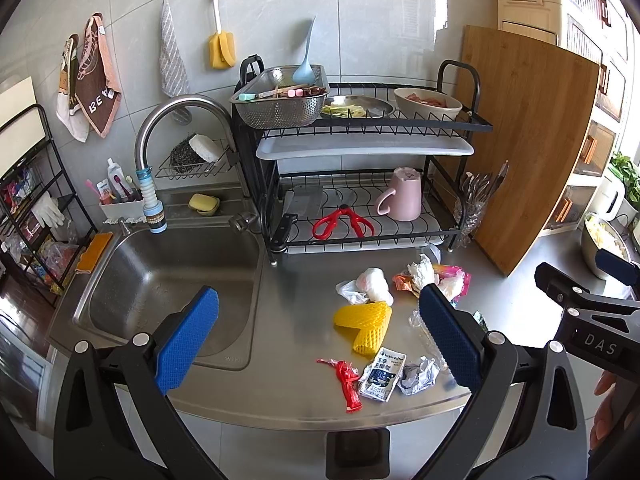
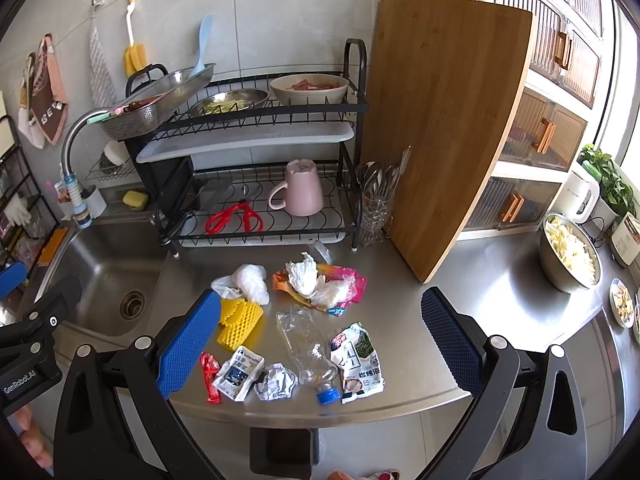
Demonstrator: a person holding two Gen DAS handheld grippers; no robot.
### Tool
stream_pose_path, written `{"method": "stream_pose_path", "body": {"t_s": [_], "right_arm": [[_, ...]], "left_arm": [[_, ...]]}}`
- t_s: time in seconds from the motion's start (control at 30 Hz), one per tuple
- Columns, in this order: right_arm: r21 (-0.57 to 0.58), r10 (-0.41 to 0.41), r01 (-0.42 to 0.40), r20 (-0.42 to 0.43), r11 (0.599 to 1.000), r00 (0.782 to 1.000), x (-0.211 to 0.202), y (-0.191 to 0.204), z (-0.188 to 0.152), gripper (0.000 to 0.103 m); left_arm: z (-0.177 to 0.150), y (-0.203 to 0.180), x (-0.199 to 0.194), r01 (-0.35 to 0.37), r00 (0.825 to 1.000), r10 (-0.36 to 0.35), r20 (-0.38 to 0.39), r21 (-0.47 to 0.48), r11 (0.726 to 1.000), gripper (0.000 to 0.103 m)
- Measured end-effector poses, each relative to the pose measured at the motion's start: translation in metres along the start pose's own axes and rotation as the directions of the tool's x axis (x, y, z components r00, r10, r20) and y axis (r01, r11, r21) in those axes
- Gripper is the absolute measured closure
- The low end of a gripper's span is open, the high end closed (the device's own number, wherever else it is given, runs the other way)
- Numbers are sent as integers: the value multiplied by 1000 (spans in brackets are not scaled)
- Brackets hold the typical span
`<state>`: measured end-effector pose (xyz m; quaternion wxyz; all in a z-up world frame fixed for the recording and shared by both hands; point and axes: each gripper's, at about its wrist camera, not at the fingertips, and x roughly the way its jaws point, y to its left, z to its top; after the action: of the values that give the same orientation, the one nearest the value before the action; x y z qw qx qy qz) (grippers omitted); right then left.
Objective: Collect trash
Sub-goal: 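Grasp the red wrapper with the left tool while the right tool grasps the seaweed bag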
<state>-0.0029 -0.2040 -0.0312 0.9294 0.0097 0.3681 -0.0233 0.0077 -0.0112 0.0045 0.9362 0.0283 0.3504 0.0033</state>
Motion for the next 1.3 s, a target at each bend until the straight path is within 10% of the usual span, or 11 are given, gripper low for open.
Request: {"method": "stream_pose_path", "body": {"t_s": [0.57, 1.1, 1.3], "right_arm": [[-45, -14, 16, 42, 999, 999, 27, -11, -28, 3], [66, 22, -9, -205, 998, 978, 123, -58, -80, 4], [128, 68, -30, -306, 991, 950, 166, -81, -98, 31]], "left_arm": [[-32, 3, 45, 32, 995, -32, -92, 2, 999, 8], [-99, -7, 145, 96, 949, -100, -298, -28, 995, 21], [-112, -11, 179, 120, 922, -130, -366, -50, 992, 40]]}}
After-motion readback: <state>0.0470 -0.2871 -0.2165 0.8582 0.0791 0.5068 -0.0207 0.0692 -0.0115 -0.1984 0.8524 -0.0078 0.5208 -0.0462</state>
